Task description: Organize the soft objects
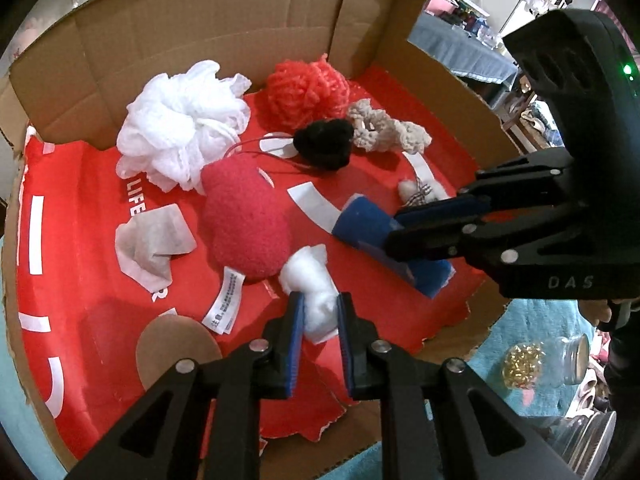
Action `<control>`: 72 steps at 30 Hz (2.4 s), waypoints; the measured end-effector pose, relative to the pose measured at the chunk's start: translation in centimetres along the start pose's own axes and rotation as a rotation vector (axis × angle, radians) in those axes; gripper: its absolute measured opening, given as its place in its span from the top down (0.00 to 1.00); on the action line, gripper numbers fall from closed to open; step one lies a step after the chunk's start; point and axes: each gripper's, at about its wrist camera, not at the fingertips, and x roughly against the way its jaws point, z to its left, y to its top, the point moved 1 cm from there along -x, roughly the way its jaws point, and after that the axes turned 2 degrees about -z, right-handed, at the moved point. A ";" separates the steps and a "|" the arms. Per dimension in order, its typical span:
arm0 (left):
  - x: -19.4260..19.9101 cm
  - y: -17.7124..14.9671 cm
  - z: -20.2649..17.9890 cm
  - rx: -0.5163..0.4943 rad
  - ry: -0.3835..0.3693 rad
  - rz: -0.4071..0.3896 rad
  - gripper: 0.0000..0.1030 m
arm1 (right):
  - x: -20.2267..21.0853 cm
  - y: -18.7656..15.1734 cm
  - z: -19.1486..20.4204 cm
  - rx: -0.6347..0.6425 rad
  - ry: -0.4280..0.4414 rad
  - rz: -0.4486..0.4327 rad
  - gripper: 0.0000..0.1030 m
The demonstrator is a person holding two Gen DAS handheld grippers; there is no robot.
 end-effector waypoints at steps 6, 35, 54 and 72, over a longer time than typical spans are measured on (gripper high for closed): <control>0.2 -0.1 0.1 0.005 0.006 0.000 0.77 | -1.1 0.1 0.2 -0.001 -0.029 0.042 0.85; 8.1 -3.1 -1.0 0.144 0.338 -0.310 0.02 | 6.9 -4.5 3.4 -0.111 -0.380 -0.226 0.20; 5.4 -3.9 0.3 0.276 0.348 -0.217 0.01 | 4.7 -5.9 1.9 -0.203 -0.380 -0.208 0.20; 5.1 -4.1 0.5 0.289 0.348 -0.199 0.01 | 4.1 -6.3 1.5 -0.208 -0.383 -0.181 0.20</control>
